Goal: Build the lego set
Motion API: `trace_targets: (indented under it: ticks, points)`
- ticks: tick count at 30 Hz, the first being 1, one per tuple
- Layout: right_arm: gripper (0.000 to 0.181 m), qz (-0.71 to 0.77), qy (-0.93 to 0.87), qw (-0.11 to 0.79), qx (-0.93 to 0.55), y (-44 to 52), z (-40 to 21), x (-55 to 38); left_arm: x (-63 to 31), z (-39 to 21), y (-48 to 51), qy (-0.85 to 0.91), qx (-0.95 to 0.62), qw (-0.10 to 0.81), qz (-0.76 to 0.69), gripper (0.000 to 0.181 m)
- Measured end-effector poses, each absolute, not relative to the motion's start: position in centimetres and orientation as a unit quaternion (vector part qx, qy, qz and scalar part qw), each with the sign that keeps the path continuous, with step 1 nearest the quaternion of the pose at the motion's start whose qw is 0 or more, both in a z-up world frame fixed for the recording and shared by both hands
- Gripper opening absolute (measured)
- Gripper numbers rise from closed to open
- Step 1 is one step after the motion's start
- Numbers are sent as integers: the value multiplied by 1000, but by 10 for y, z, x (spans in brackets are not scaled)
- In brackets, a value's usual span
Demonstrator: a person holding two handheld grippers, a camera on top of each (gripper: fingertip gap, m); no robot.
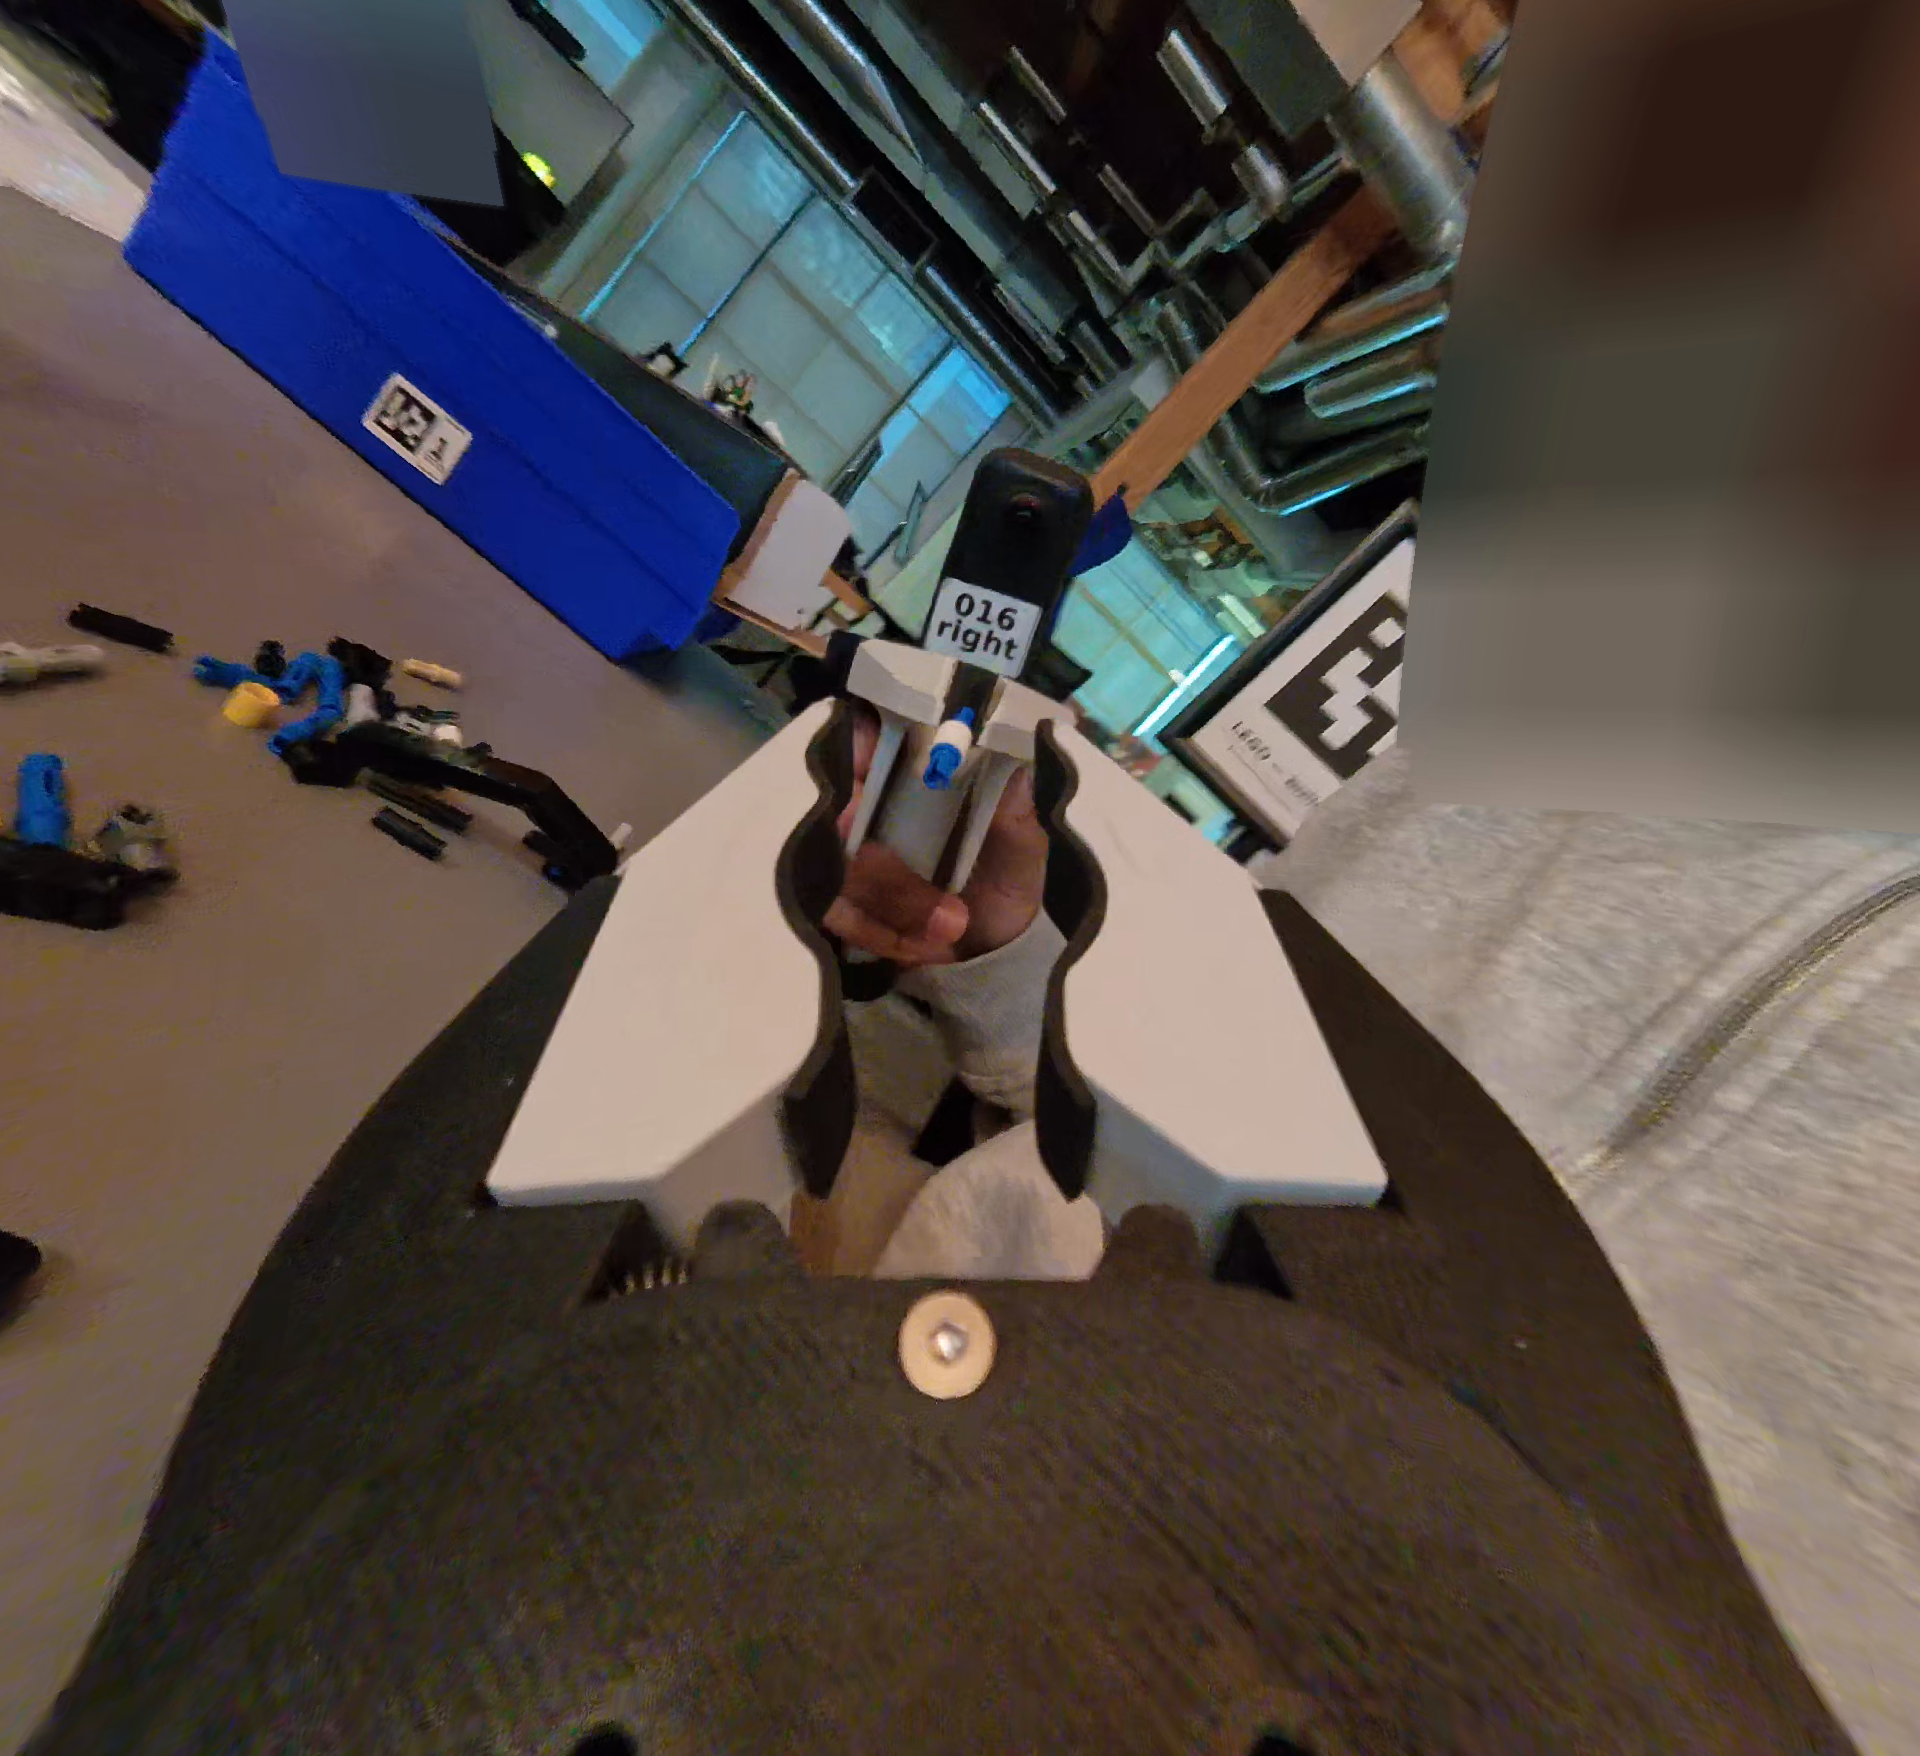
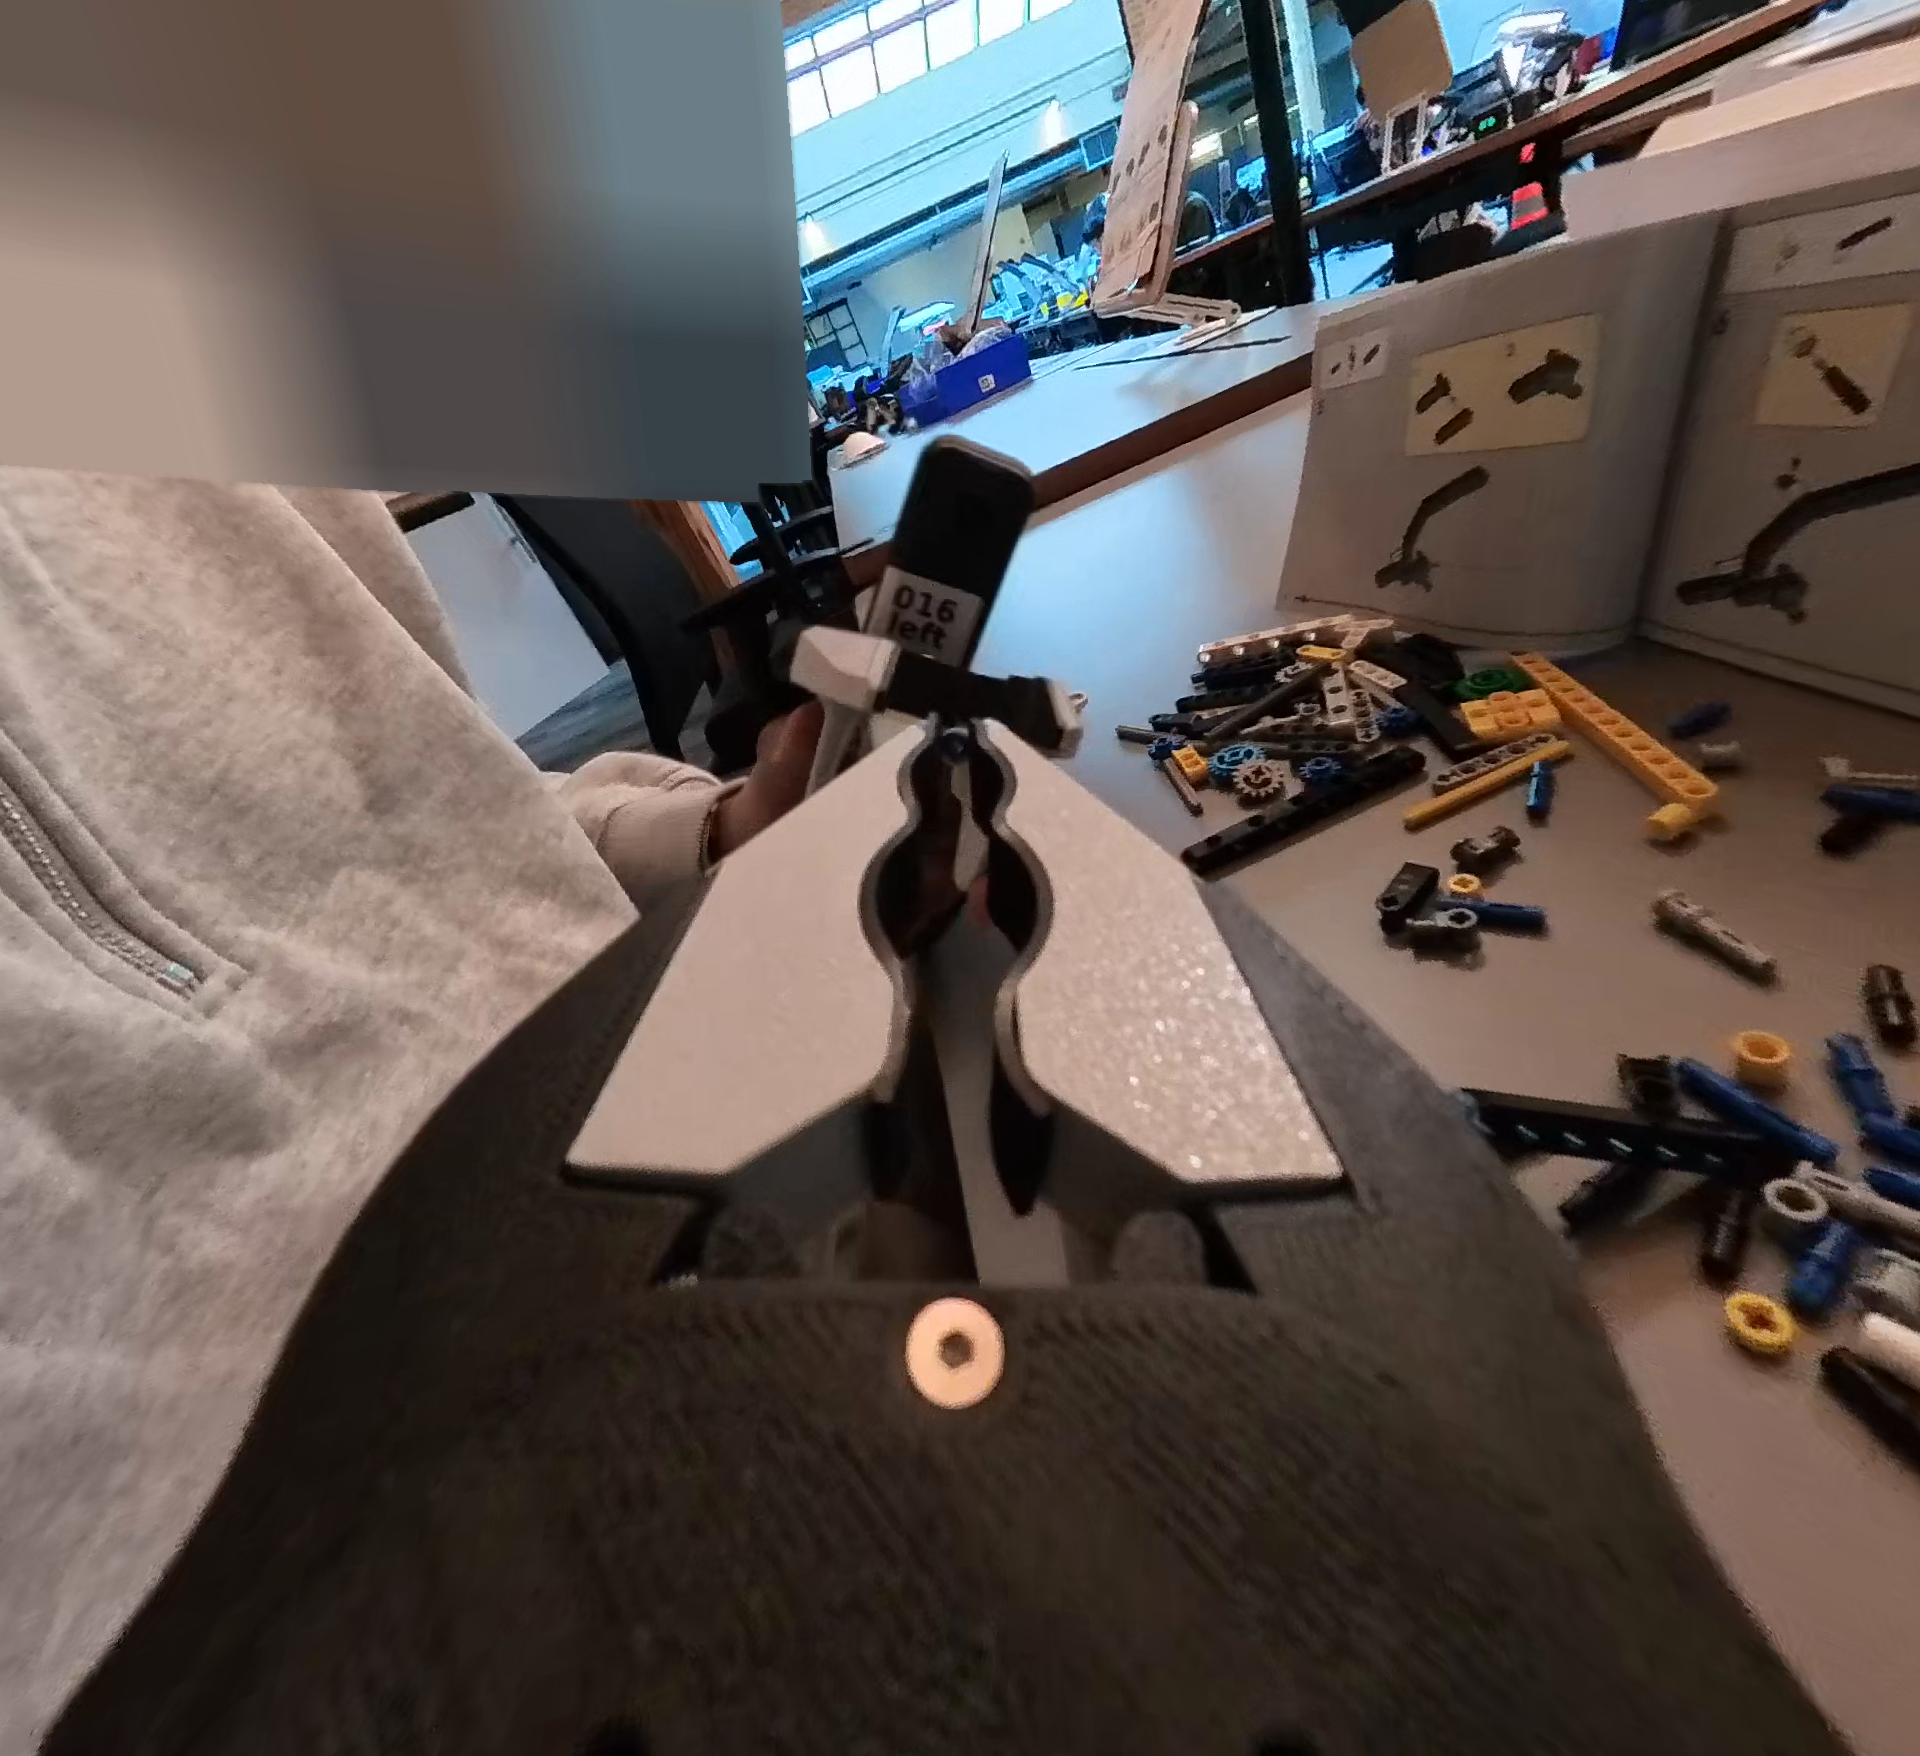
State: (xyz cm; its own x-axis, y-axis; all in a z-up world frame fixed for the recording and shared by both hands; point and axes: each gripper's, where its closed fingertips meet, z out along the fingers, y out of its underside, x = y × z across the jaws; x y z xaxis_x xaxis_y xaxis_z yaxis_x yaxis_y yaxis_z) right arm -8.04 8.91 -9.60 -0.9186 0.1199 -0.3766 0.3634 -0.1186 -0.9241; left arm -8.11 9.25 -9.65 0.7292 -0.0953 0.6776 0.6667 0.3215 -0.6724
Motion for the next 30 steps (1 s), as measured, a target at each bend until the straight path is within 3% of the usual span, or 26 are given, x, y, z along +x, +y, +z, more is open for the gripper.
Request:
trace_targets:
  ticks: [1, 5, 9, 16, 30]
  points:
    - [2, -725, 656, 90, 190, 88, -97, -81, -80, -98, 95, -266, -541, 766, -224, 33]
    - [2, -723, 635, 141, 232, 88, -102, -88, -79, -103, 99, -233, -604, 757, -82, 32]
    - [1, -702, 601, 255, 285, 84, -111, -89, -82, -102, 96, -194, -653, 728, 69, 32]
    - [1, -680, 531, 378, 336, 85, -114, -91, -87, -112, 91, -107, -719, 622, 291, 25]
    - [2, -654, 488, 458, 351, 88, -115, -84, -78, -118, 100, -84, -730, 630, 253, 5]
